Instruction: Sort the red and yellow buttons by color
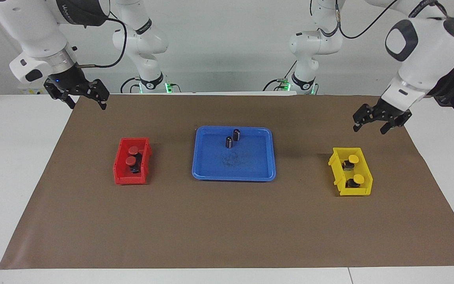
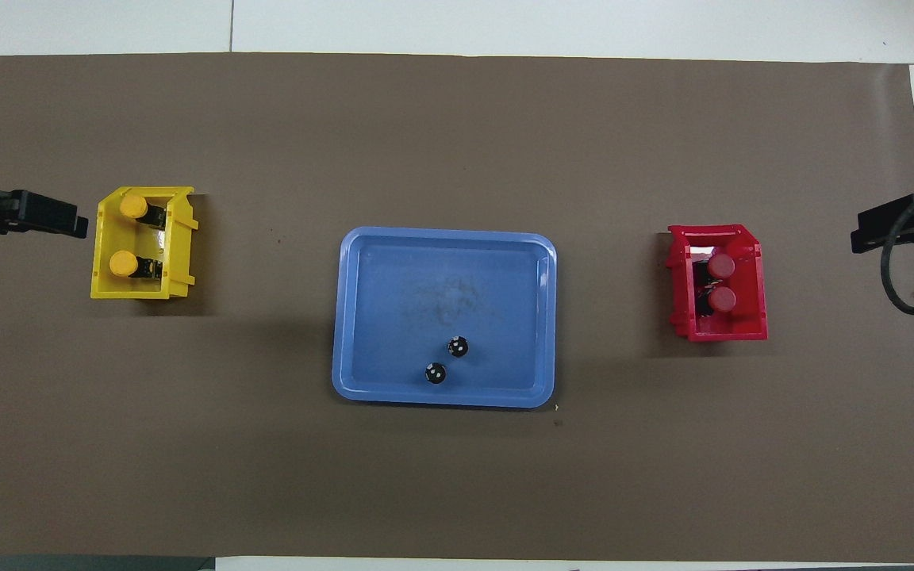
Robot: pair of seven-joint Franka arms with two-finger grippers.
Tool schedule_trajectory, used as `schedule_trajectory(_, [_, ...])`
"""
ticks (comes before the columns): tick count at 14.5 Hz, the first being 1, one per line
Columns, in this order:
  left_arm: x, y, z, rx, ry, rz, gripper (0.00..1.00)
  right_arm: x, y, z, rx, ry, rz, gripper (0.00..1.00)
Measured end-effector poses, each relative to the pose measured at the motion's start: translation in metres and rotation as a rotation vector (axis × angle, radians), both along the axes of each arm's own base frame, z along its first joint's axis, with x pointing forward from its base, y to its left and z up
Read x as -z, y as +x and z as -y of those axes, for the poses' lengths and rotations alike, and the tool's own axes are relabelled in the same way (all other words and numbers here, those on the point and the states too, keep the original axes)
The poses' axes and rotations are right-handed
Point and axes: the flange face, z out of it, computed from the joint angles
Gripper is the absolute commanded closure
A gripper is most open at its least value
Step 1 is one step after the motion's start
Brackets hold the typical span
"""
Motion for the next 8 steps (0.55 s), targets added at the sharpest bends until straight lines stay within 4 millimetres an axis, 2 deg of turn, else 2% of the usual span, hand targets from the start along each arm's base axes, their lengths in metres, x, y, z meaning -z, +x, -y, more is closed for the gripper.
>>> schedule_trajectory(1, [-0.017,-0.012,-0.001,0.012,0.004,-0.015,0.0,0.0,0.0,0.0,0.0,0.0,0.0,0.0])
schedule_trajectory(3, [-0.036,-0.023,-0.003,0.03,0.026,-0.018,0.0,0.0,0.0,0.0,0.0,0.0,0.0,0.0])
schedule_trajectory(8, [-0.039,-0.021,-0.002,0.049,0.079,0.006,0.0,0.0,0.0,0.0,0.0,0.0,0.0,0.0])
